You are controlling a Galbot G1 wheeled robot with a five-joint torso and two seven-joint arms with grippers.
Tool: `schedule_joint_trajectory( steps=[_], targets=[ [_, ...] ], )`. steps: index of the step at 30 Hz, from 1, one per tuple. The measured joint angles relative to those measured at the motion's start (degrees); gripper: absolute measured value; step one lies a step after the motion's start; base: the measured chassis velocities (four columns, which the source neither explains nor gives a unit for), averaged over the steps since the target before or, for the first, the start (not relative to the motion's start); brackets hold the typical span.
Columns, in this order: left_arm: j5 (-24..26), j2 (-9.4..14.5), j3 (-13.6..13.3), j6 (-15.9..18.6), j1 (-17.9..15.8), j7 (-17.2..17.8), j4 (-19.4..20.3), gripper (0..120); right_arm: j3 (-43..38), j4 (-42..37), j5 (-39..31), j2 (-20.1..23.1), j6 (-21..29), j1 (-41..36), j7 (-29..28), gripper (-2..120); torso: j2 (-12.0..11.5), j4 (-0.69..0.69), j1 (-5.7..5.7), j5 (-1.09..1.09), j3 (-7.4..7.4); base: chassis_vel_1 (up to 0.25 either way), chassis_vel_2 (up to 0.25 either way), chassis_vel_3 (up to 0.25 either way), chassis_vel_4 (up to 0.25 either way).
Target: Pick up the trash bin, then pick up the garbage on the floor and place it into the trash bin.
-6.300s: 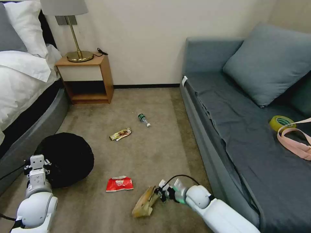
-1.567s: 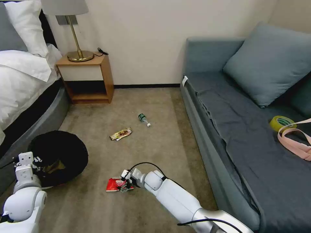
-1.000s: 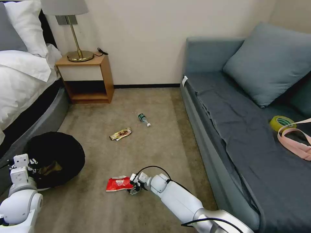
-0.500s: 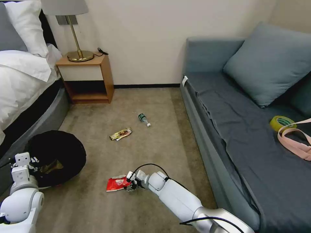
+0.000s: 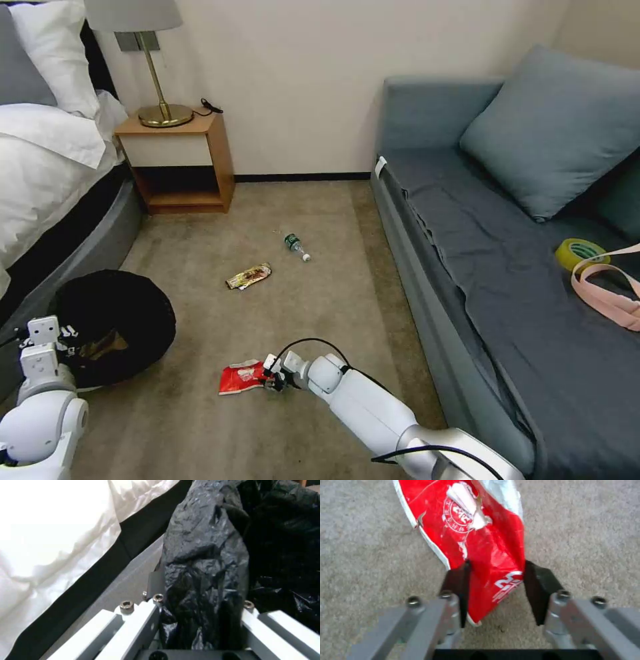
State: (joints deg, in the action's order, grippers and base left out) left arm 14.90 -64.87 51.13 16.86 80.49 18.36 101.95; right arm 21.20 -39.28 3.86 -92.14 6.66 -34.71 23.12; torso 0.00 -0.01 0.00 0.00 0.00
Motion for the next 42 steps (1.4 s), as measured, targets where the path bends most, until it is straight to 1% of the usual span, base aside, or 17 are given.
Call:
schedule_joint_trajectory(
  steps=[1,3,4,5,6,7,9,11,23,30,37,42],
  targets=[
    [0.00,0.00,0.00,0.00,0.00,0.00,0.00,4,0.00,0.00,0.00,0.00,0.00,0.00,0.00,33,0.00,0.00,0.00,0.00,0.00,0.000,0.000,0.000,0.000],
    [-0.01,-0.07,0.00,0.00,0.12,-0.01,0.19,4,-0.02,-0.01,0.06,0.00,-0.15,-0.02,-0.02,24,0.00,0.00,0.00,0.00,0.00,0.000,0.000,0.000,0.000],
    [-0.01,-0.07,0.00,0.00,0.12,-0.01,0.19,4,-0.02,-0.01,0.06,0.00,-0.15,-0.02,-0.02,24,0.00,0.00,0.00,0.00,0.00,0.000,0.000,0.000,0.000],
    [-0.02,-0.11,0.01,-0.01,0.21,-0.01,0.33,4,-0.07,-0.04,0.10,0.01,-0.19,-0.03,-0.03,17,0.00,-0.01,0.00,0.00,0.00,0.000,0.000,0.000,0.000],
    [-0.03,-0.16,0.02,-0.03,0.26,-0.02,0.36,4,-0.12,-0.07,0.11,0.01,-0.20,-0.06,-0.03,17,0.00,-0.01,0.00,0.00,0.00,0.000,0.000,0.000,0.000],
    [-0.04,-0.22,0.04,-0.06,0.33,-0.02,0.37,4,-0.18,-0.09,0.12,0.01,-0.21,-0.09,-0.04,10,0.00,0.00,0.00,0.00,0.00,0.000,0.000,0.000,0.000],
    [-0.09,-0.34,0.07,-0.15,0.47,-0.03,0.37,4,-0.30,-0.13,0.14,0.01,-0.26,-0.16,-0.04,1,0.00,0.00,0.00,0.00,0.00,0.000,0.000,0.000,0.000],
    [-0.15,-0.44,0.11,-0.29,0.62,-0.05,0.37,4,-0.30,-0.19,0.15,0.01,-0.30,-0.25,-0.03,0,0.00,0.00,0.00,0.00,0.00,0.000,0.000,0.000,0.000],
    [-0.19,-0.65,0.65,-0.71,1.69,-0.14,0.86,4,-1.51,-0.69,0.20,0.01,-0.49,-0.54,0.04,0,0.00,0.02,0.00,0.00,0.00,0.000,0.000,0.000,0.000],
    [-0.13,-0.63,1.10,-0.99,2.52,-0.33,1.43,4,-3.36,-4.65,-1.10,0.01,-0.35,-0.14,0.05,0,0.00,0.02,0.00,0.00,0.00,0.000,0.000,0.000,0.000],
    [-0.14,-0.58,0.97,-1.09,3.04,-0.41,2.41,4,-7.56,-8.33,-1.62,0.01,-1.09,1.52,0.11,0,0.00,0.01,0.00,0.00,0.00,0.000,0.000,0.000,0.000],
    [-0.16,-0.58,0.56,-1.10,3.43,-0.41,3.99,4,-9.99,-11.03,-3.38,0.01,-1.31,3.96,0.11,0,0.00,0.01,0.00,0.00,0.00,0.000,0.000,0.000,0.000]
  ],
)
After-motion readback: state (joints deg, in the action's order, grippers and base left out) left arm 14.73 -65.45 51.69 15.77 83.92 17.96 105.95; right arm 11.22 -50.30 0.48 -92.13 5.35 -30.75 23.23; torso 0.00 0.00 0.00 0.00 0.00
